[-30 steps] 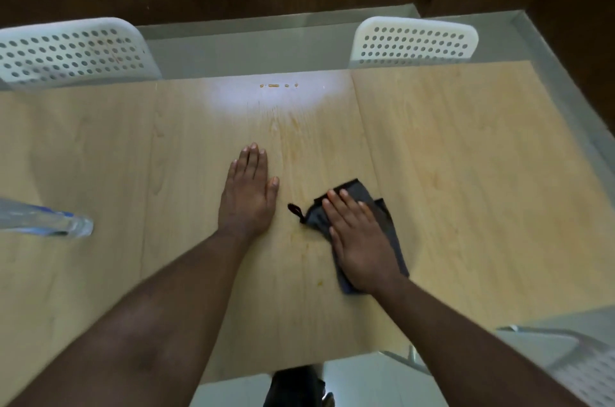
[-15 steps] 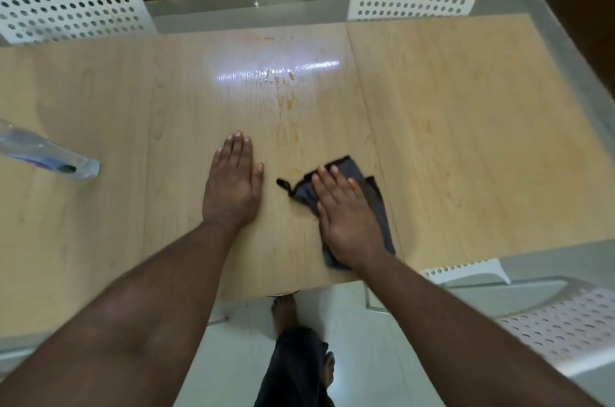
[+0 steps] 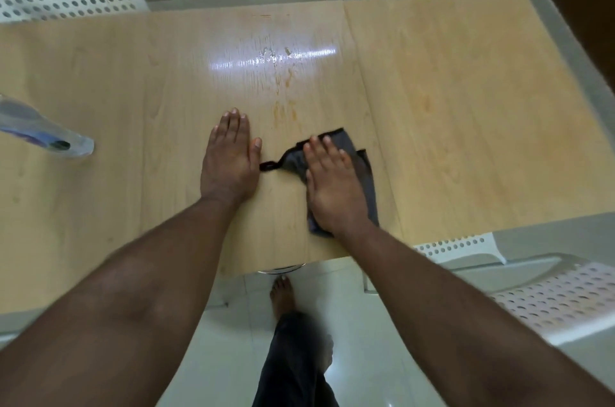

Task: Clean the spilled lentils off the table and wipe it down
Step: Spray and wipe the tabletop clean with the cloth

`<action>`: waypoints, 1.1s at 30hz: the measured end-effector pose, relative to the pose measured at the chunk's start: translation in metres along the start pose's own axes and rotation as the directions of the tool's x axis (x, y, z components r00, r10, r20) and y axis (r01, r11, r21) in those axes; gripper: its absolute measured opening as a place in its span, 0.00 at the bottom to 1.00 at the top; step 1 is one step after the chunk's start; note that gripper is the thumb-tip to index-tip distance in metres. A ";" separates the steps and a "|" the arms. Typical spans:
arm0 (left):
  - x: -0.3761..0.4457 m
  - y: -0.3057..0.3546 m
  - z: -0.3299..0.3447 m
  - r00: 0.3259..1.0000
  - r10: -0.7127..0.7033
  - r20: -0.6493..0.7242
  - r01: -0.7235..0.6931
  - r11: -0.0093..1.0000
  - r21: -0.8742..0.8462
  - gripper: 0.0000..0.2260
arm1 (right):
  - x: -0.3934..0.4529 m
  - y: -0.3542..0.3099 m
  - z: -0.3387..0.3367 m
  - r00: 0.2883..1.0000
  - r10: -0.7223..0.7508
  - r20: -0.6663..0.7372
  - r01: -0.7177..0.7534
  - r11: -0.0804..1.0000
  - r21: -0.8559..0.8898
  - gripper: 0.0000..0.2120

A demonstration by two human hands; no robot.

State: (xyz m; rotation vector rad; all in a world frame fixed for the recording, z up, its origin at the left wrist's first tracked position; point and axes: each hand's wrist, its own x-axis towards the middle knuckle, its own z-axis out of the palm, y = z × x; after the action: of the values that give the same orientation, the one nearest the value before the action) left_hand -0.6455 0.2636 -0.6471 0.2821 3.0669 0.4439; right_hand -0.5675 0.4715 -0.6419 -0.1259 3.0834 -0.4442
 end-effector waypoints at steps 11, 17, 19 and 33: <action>0.002 -0.001 0.002 1.000 0.009 0.000 -0.009 1.000 0.025 0.32 | 0.009 0.031 -0.011 0.998 0.049 -0.032 -0.050 0.998 -0.037 0.26; 0.014 -0.002 0.007 1.000 -0.001 0.001 0.001 0.999 0.044 0.31 | 0.066 -0.018 0.002 1.000 0.024 0.019 -0.024 1.000 -0.020 0.27; 0.027 -0.003 0.002 1.000 -0.011 0.020 0.011 0.999 0.034 0.32 | 0.042 -0.015 0.001 0.998 -0.037 0.057 0.036 0.999 0.005 0.27; 0.189 -0.051 -0.023 0.997 0.054 0.046 -0.056 0.998 0.039 0.31 | 0.219 -0.010 -0.003 0.998 0.059 -0.005 -0.060 0.998 -0.028 0.26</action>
State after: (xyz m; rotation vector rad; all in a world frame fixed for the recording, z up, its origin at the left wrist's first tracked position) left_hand -0.8412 0.2436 -0.6407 0.3733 3.0339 0.3728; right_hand -0.7854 0.4449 -0.6394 -0.0337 3.0887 -0.3998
